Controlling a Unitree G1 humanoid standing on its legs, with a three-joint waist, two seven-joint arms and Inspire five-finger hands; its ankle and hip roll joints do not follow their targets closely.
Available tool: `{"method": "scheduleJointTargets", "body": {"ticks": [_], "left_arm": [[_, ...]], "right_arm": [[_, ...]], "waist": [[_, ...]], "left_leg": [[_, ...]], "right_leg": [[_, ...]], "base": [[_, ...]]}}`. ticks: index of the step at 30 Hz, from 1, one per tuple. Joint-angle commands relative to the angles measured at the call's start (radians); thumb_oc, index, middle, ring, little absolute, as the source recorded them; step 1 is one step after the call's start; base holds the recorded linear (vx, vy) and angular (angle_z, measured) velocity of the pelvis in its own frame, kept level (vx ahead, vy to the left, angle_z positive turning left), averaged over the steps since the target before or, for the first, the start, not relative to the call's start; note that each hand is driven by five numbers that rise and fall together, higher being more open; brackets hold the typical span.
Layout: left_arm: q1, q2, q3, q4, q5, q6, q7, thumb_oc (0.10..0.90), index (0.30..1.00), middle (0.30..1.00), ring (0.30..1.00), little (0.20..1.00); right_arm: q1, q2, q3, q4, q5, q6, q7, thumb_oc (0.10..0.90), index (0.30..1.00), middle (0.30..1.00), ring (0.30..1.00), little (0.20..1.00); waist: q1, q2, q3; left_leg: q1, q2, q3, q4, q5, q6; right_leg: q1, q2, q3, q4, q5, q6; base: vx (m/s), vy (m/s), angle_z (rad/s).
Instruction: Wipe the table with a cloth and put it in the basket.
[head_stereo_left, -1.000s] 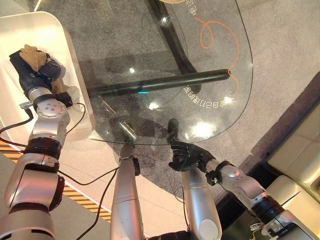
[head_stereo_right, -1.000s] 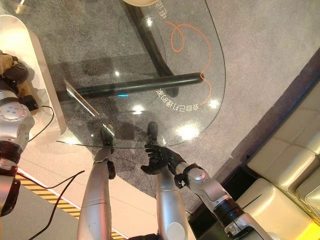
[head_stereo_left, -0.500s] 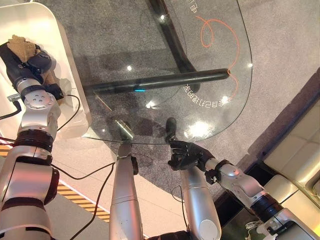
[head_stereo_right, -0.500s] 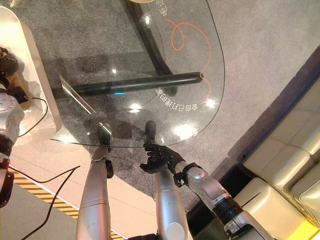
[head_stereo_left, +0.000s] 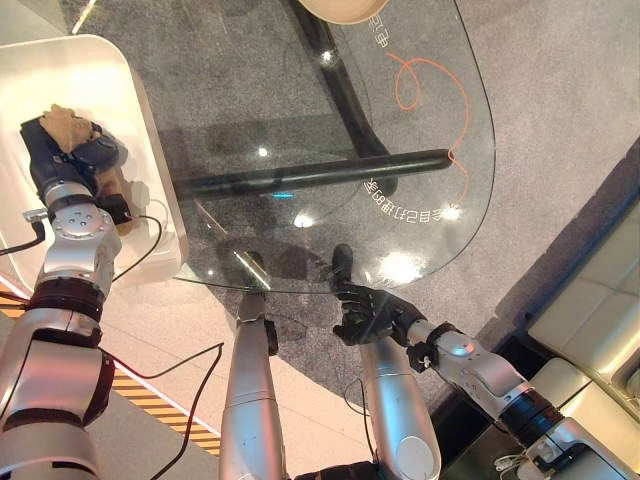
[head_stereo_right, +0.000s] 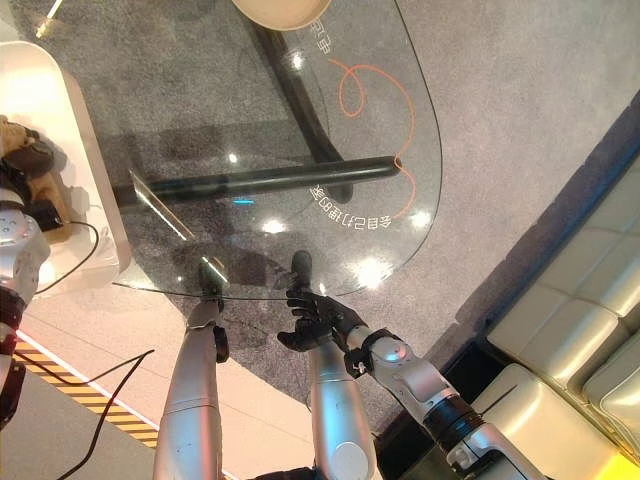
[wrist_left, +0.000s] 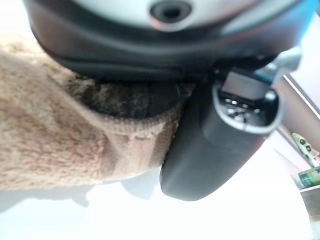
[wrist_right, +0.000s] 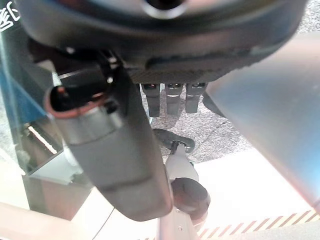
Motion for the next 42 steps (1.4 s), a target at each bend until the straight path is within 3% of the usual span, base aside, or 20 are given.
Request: {"method": "scheduleJointTargets", "body": {"ticks": [1,2,4,6,7,8,13,14,15,16,22,25,26,27,28,29,30,33,34,42], "left_arm": [[0.033,0.039,0.095,-0.038,-0.006,-0.052,0.016,0.800,0.900,0.900,0.900,0.900],[0.038,0.040,0.109,-0.043,-0.011,-0.050,0.013,0.800,0.900,0.900,0.900,0.900],[0.051,0.040,0.108,-0.044,-0.013,-0.045,0.011,0.800,0.900,0.900,0.900,0.900],[0.054,0.037,0.120,-0.054,-0.008,-0.041,0.013,0.800,0.900,0.900,0.900,0.900],[0.064,0.035,0.117,-0.052,-0.008,-0.041,0.013,0.800,0.900,0.900,0.900,0.900],[0.056,0.038,0.122,-0.054,-0.002,-0.035,0.011,0.800,0.900,0.900,0.900,0.900],[0.069,0.039,0.124,-0.046,0.007,-0.033,0.010,0.800,0.900,0.900,0.900,0.900],[0.061,0.042,0.128,-0.047,0.003,-0.031,0.013,0.800,0.900,0.900,0.900,0.900],[0.070,0.040,0.124,-0.045,0.003,-0.031,0.012,0.800,0.900,0.900,0.900,0.900],[0.059,0.044,0.129,-0.043,-0.003,-0.032,0.015,0.800,0.900,0.900,0.900,0.900],[0.069,0.046,0.130,-0.035,-0.008,-0.033,0.009,0.800,0.900,0.900,0.900,0.900],[0.062,0.047,0.133,-0.036,-0.007,-0.035,0.005,0.800,0.900,0.900,0.900,0.900],[0.072,0.044,0.129,-0.035,-0.007,-0.035,0.006,0.800,0.900,0.900,0.900,0.900],[0.059,0.047,0.132,-0.034,-0.006,-0.035,0.006,0.800,0.900,0.900,0.900,0.900],[0.066,0.045,0.127,-0.032,-0.006,-0.034,0.006,0.800,0.900,0.900,0.900,0.900],[0.053,0.047,0.128,-0.033,-0.006,-0.032,0.008,0.800,0.900,0.900,0.900,0.900],[0.061,0.046,0.123,-0.032,-0.007,-0.030,0.007,0.800,0.900,0.900,0.900,0.900],[0.051,0.049,0.127,-0.034,-0.010,-0.032,0.009,0.800,0.900,0.900,0.900,0.900],[0.063,0.046,0.125,-0.032,-0.010,-0.032,0.008,0.800,0.900,0.900,0.900,0.900],[0.068,0.059,0.127,-0.040,-0.022,-0.042,0.008,0.800,0.900,0.900,0.900,0.900]], "right_arm": [[0.124,-0.009,-0.024,-0.079,0.020,-0.015,0.011,0.800,0.900,0.900,0.900,0.900],[0.121,-0.010,-0.032,-0.086,0.018,-0.010,0.007,0.800,0.900,0.900,0.900,0.900],[0.132,-0.010,-0.029,-0.086,0.022,-0.008,0.006,0.800,0.900,0.900,0.900,0.900],[0.126,-0.010,-0.038,-0.085,0.019,-0.005,0.008,0.800,0.900,0.900,0.900,0.900],[0.136,-0.009,-0.033,-0.084,0.020,-0.005,0.008,0.800,0.900,0.900,0.900,0.900],[0.123,-0.011,-0.040,-0.081,0.024,-0.001,0.008,0.800,0.900,0.900,0.900,0.900],[0.132,-0.012,-0.039,-0.078,0.028,0.004,0.007,0.800,0.900,0.900,0.900,0.900],[0.124,-0.015,-0.042,-0.079,0.028,0.005,0.005,0.800,0.900,0.900,0.900,0.900],[0.133,-0.013,-0.038,-0.078,0.029,0.005,0.005,0.800,0.900,0.900,0.900,0.900],[0.125,-0.015,-0.040,-0.077,0.032,0.003,0.002,0.800,0.900,0.900,0.900,0.900],[0.140,-0.017,-0.036,-0.076,0.032,0.005,0.004,0.800,0.900,0.900,0.900,0.900],[0.132,-0.018,-0.042,-0.074,0.029,0.003,0.009,0.800,0.900,0.900,0.900,0.900],[0.144,-0.017,-0.038,-0.072,0.028,0.002,0.012,0.800,0.900,0.900,0.900,0.900],[0.132,-0.017,-0.042,-0.072,0.028,0.002,0.013,0.800,0.900,0.900,0.900,0.900],[0.140,-0.015,-0.037,-0.070,0.028,0.002,0.012,0.800,0.900,0.900,0.900,0.900],[0.129,-0.015,-0.040,-0.070,0.028,0.003,0.010,0.800,0.900,0.900,0.900,0.900],[0.138,-0.014,-0.035,-0.068,0.031,0.005,0.010,0.800,0.900,0.900,0.900,0.900],[0.126,-0.016,-0.037,-0.073,0.035,0.008,0.004,0.800,0.900,0.900,0.900,0.900],[0.138,-0.015,-0.033,-0.071,0.035,0.008,0.005,0.800,0.900,0.900,0.900,0.900],[0.141,-0.017,-0.029,-0.073,0.039,-0.001,0.004,0.800,0.900,0.900,0.900,0.900]], "waist": [[0.047,0.016,-0.021],[0.046,0.017,-0.021],[0.051,0.022,-0.021],[0.051,0.023,-0.021],[0.054,0.026,-0.021],[0.053,0.025,-0.021],[0.057,0.029,-0.021],[0.054,0.027,-0.021],[0.057,0.030,-0.021],[0.054,0.027,-0.021],[0.055,0.031,-0.021],[0.051,0.030,-0.021],[0.053,0.032,-0.021],[0.050,0.029,-0.021],[0.052,0.032,-0.021],[0.049,0.029,-0.021],[0.053,0.032,-0.021],[0.049,0.030,-0.021],[0.052,0.033,-0.021],[0.055,0.036,-0.021]], "left_leg": [[0.078,-0.035,0.121,-0.024,-0.054,0.083],[0.057,-0.037,0.131,-0.030,-0.022,0.088],[0.085,-0.035,0.120,-0.021,-0.054,0.082],[0.061,-0.037,0.128,-0.023,-0.022,0.086],[0.087,-0.036,0.118,-0.017,-0.053,0.081],[0.067,-0.038,0.128,-0.024,-0.021,0.086],[0.096,-0.036,0.117,-0.015,-0.051,0.080],[0.070,-0.037,0.128,-0.019,-0.019,0.085],[0.096,-0.035,0.118,-0.014,-0.050,0.079],[0.068,-0.036,0.127,-0.016,-0.020,0.085],[0.089,-0.033,0.121,-0.003,-0.052,0.080],[0.062,-0.035,0.132,-0.007,-0.022,0.087],[0.087,-0.033,0.123,0.001,-0.055,0.082],[0.059,-0.034,0.133,-0.004,-0.023,0.087],[0.084,-0.032,0.123,0.002,-0.054,0.082],[0.058,-0.033,0.135,-0.003,-0.023,0.088],[0.085,-0.031,0.125,0.005,-0.057,0.082],[0.053,-0.031,0.135,0.001,-0.024,0.088],[0.080,-0.029,0.124,0.009,-0.058,0.082],[0.079,-0.030,0.124,0.010,-0.061,0.085]], "right_leg": [[0.023,0.028,0.046,-0.033,0.057,0.013],[0.006,0.022,0.040,-0.040,0.078,0.005],[0.033,0.025,0.042,-0.028,0.048,0.010],[0.013,0.019,0.037,-0.033,0.068,0.000],[0.038,0.023,0.040,-0.024,0.041,0.007],[0.021,0.017,0.035,-0.032,0.065,-0.001],[0.051,0.020,0.038,-0.024,0.034,0.004],[0.028,0.015,0.034,-0.033,0.062,-0.003],[0.052,0.019,0.038,-0.024,0.035,0.003],[0.026,0.014,0.034,-0.032,0.062,-0.003],[0.045,0.017,0.041,-0.019,0.034,0.002],[0.018,0.014,0.039,-0.025,0.061,-0.004],[0.042,0.019,0.044,-0.015,0.033,0.002],[0.015,0.014,0.041,-0.024,0.062,-0.004],[0.039,0.018,0.045,-0.015,0.035,0.003],[0.014,0.015,0.042,-0.023,0.062,-0.004],[0.040,0.019,0.045,-0.013,0.033,0.003],[0.009,0.014,0.043,-0.020,0.061,-0.004],[0.034,0.018,0.047,-0.010,0.032,0.003],[0.033,0.019,0.049,-0.008,0.032,0.003]], "base": [[-0.07,-0.034,0.06],[0.01,-0.018,0.04],[0.04,-0.008,0.02],[0.00,-0.008,0.02],[-0.05,-0.028,0.05],[0.02,-0.007,0.04],[0.03,-0.001,0.04],[0.00,0.000,0.00],[-0.05,-0.010,0.02],[0.00,0.000,0.00],[0.01,0.002,0.00],[0.00,0.010,0.00],[0.00,0.000,0.00],[0.08,0.013,0.00],[-0.06,-0.003,0.00],[0.08,0.014,-0.02],[0.00,0.000,0.00],[0.01,0.003,-0.01],[0.00,0.000,0.00],[0.01,0.001,0.00]]}}
